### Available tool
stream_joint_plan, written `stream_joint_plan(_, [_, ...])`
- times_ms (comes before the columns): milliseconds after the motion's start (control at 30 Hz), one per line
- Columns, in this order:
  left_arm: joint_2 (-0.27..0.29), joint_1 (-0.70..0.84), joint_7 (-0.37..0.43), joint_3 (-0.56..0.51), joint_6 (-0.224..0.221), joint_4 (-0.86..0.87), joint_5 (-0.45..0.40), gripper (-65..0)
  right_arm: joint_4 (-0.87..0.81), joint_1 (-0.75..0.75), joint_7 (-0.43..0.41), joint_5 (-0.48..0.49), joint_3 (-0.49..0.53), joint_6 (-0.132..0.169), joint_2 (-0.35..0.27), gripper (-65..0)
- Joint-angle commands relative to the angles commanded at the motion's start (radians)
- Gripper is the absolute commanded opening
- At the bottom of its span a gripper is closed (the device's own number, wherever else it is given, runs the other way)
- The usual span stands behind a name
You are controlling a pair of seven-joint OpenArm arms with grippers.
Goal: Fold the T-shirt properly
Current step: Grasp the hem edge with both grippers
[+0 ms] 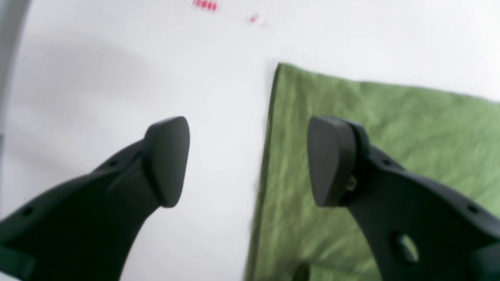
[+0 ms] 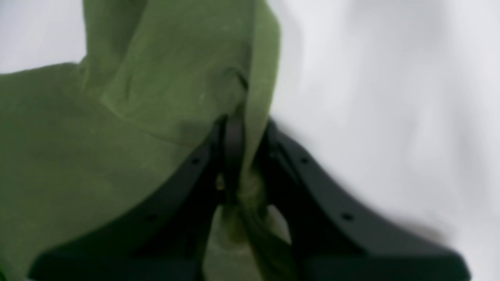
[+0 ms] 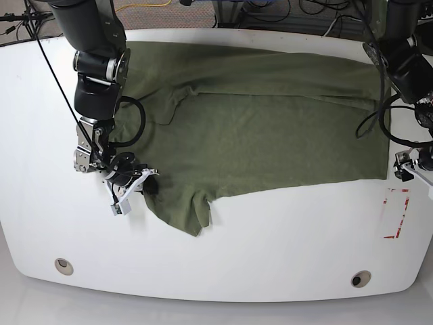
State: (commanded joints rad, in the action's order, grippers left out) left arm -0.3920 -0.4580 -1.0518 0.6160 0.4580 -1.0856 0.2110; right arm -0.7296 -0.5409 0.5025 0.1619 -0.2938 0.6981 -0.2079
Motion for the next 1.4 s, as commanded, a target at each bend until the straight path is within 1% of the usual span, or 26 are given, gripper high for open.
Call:
stream_joint_plan(233, [0.0, -0.008, 0.12, -0.003, -0.002, 0.147, -0.002, -21.0, 0.0, 0.005, 0.003, 0.0, 0.0, 0.0, -0.006, -59.5])
stream_joint_plan(367, [0.0, -0.011, 0.176, -0.051, -0.002, 0.227, -0.002, -21.0, -0.002, 0.006, 0.003, 0.0, 0.0, 0.0, -0.008, -59.6])
stream_joint_plan(500, [0.002, -0.012, 0.222, -0.087, -0.002, 0.261, 0.0, -21.0, -0.002, 0.008, 0.005, 0.0, 0.0, 0.0, -0.008, -59.6])
stream_joint_plan(733, [0.011, -0.017, 0.23, -0.104, -0.002, 0.273, 0.002, -21.0, -0.002, 0.008, 0.005, 0.0, 0.0, 0.0, -0.008, -59.8])
stream_joint_plan(867, [0.044, -0.026, 0.229, -0.106, -0.002, 0.275, -0.002, -21.5, -0.002, 0.008, 0.005, 0.0, 0.0, 0.0, -0.008, -59.8])
stream_joint_plan(933, [0.048, -0.026, 0.227, -0.114, 0.002, 0.275, -0.002, -24.9, -0.003, 0.008, 0.005, 0.0, 0.0, 0.0, -0.008, -59.8])
stream_joint_plan(1000, [0.049, -0.026, 0.229, -0.149, 0.003, 0.275, 0.002, -37.2, -0.003, 0.008, 0.005, 0.0, 0.0, 0.0, -0.008, -59.8])
stream_joint_plan(1033, [0.049, -0.026, 0.229, -0.155, 0.003, 0.275, 0.002, -39.3, -0.003, 0.008, 0.005, 0.002, 0.0, 0.0, -0.008, -59.8])
stream_joint_plan(1100, [0.049, -0.028, 0.23, -0.178, 0.003, 0.275, 0.003, -51.7, -0.005, 0.008, 0.005, 0.002, 0.0, 0.0, -0.008, -59.9])
stream_joint_plan(1167, [0.051, -0.028, 0.23, -0.187, 0.005, 0.273, 0.003, -58.1, -0.023, 0.009, 0.005, 0.0, 0.0, 0.0, -0.008, -59.9])
stream_joint_plan(1233, [0.051, -0.028, 0.23, -0.189, 0.005, 0.265, 0.003, -60.6, -0.052, 0.025, 0.006, 0.0, 0.0, 0.0, -0.008, -59.9])
stream_joint_plan(1333, [0.051, -0.028, 0.23, -0.189, 0.006, 0.258, 0.005, -60.8, -0.097, 0.037, 0.015, 0.0, 0.0, 0.0, -0.008, -60.1])
stream_joint_plan(1400, [0.051, -0.028, 0.226, -0.189, 0.006, 0.227, 0.005, -60.8, -0.13, 0.04, 0.044, 0.0, 0.0, 0.0, -0.008, -61.0])
